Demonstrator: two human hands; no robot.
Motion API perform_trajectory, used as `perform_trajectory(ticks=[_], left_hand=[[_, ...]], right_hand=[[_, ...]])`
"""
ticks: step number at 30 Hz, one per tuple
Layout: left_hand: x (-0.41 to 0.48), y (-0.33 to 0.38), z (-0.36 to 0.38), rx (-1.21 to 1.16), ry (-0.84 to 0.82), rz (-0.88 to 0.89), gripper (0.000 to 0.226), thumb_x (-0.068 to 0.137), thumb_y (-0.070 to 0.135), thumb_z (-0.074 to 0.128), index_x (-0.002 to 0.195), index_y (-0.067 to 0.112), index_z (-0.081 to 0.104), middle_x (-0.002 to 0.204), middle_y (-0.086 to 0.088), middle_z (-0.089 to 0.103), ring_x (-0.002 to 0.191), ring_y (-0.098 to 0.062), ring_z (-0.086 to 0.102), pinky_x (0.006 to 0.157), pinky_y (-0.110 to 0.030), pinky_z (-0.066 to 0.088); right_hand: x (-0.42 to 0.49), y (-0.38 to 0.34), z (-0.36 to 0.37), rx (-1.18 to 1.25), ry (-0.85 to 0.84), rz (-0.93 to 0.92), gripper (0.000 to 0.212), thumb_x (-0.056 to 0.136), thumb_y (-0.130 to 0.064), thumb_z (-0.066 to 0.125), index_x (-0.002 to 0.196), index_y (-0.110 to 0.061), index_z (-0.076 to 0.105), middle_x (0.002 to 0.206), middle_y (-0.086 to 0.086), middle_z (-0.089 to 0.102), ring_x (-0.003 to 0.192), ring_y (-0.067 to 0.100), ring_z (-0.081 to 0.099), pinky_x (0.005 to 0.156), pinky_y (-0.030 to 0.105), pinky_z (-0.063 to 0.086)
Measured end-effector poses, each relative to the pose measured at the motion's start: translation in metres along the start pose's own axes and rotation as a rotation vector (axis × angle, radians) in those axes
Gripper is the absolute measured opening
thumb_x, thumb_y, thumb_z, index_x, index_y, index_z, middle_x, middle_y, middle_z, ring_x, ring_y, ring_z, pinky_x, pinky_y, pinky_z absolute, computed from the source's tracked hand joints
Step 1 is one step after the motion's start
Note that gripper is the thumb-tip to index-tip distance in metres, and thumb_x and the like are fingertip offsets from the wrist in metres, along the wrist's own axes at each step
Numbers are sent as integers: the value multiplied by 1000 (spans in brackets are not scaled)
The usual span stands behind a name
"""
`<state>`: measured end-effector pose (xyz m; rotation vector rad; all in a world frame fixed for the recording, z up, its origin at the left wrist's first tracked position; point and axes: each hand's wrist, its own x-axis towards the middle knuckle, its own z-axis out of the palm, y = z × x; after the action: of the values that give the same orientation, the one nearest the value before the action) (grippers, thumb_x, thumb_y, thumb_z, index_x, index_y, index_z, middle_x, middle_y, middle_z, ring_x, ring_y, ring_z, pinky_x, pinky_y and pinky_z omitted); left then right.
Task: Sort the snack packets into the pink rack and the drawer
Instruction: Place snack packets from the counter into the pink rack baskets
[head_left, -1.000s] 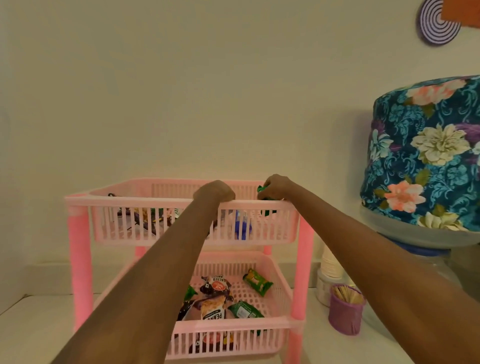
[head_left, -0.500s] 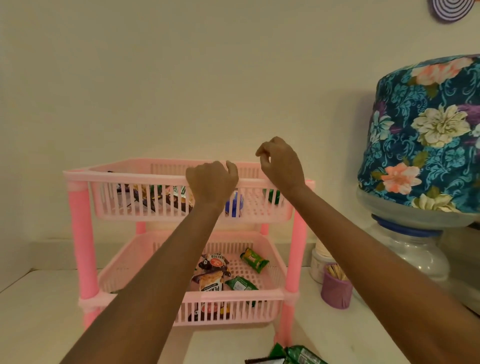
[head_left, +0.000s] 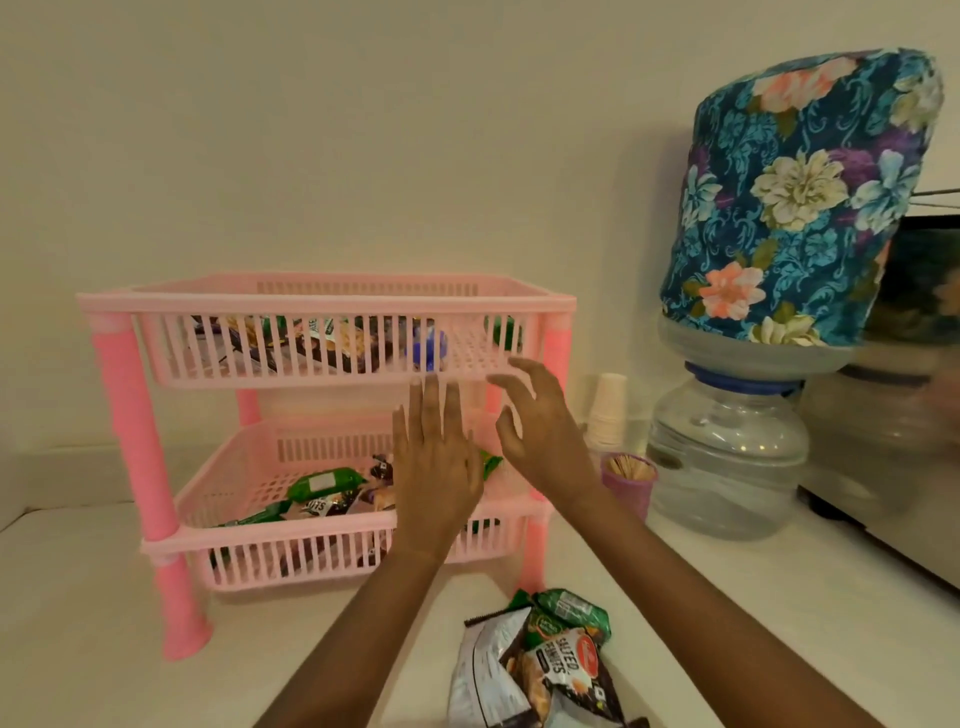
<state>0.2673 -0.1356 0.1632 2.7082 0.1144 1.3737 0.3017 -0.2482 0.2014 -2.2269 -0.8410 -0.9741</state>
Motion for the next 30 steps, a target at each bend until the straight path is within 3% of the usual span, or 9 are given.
perform_trajectory(ticks=[4, 6, 8, 10, 20, 23, 26, 28, 30], left_hand=[[-44, 8, 17, -44, -144, 24, 58, 67, 10, 75, 120, -5, 58, 126, -29, 58, 117, -45, 54, 91, -62, 44], [-65, 10, 25, -105, -235, 5, 56, 71, 12, 73, 122, -3, 57, 128, -29, 55, 121, -44, 52, 97, -57, 44], [-86, 11, 33, -135, -397, -25, 56, 87, 23, 54, 138, 4, 39, 145, -24, 37, 138, -36, 32, 114, -45, 28], [-105, 10, 44, -147, -527, -40, 57, 95, 32, 36, 145, 13, 20, 152, -14, 24, 144, -26, 16, 120, -36, 13], [-150, 22, 54, -454, -897, -378, 60, 91, 43, 47, 142, 19, 26, 135, -9, 41, 125, -26, 46, 100, -39, 41], [-154, 20, 53, -525, -927, -485, 60, 88, 41, 54, 140, 20, 30, 132, -13, 44, 122, -29, 48, 100, -41, 44], [-153, 16, 51, -563, -917, -548, 58, 85, 39, 59, 135, 19, 36, 126, -15, 48, 118, -31, 51, 98, -42, 45], [-151, 12, 50, -590, -883, -581, 53, 85, 30, 60, 133, 16, 41, 124, -17, 51, 115, -32, 53, 97, -41, 47], [-148, 9, 49, -607, -848, -593, 48, 86, 22, 60, 131, 14, 44, 122, -18, 53, 112, -32, 55, 95, -40, 48]], right_hand=[[-49, 13, 7, 25, -148, 144, 32, 86, -4, 50, 118, -6, 59, 132, 15, 47, 124, 27, 45, 96, 30, 41], [-73, 21, 8, 28, -220, 218, 32, 87, -6, 50, 118, -7, 59, 129, 15, 48, 123, 26, 46, 97, 30, 39], [-96, 28, 10, 31, -306, 308, 32, 88, -10, 51, 119, -9, 58, 128, 12, 48, 121, 25, 46, 100, 30, 37], [-115, 33, 11, 36, -398, 407, 33, 90, -15, 51, 122, -13, 56, 129, 10, 46, 122, 23, 45, 103, 31, 36], [-177, 44, 16, -6, -820, 735, 65, 81, -57, 56, 137, -26, 40, 143, 12, 35, 133, 30, 35, 110, 40, 33], [-187, 44, 16, 105, -816, 766, 71, 75, -59, 62, 134, -25, 44, 145, 9, 36, 132, 25, 40, 111, 37, 34], [-189, 43, 15, 171, -746, 773, 66, 73, -50, 70, 129, -21, 51, 132, 7, 51, 115, 19, 54, 97, 27, 46], [-188, 40, 14, 200, -674, 766, 56, 76, -39, 71, 125, -16, 56, 108, 3, 61, 87, 9, 58, 69, 5, 44], [-188, 40, 14, 243, -593, 784, 42, 79, -26, 70, 118, -12, 62, 77, -8, 57, 59, 0, 47, 48, 2, 36]])
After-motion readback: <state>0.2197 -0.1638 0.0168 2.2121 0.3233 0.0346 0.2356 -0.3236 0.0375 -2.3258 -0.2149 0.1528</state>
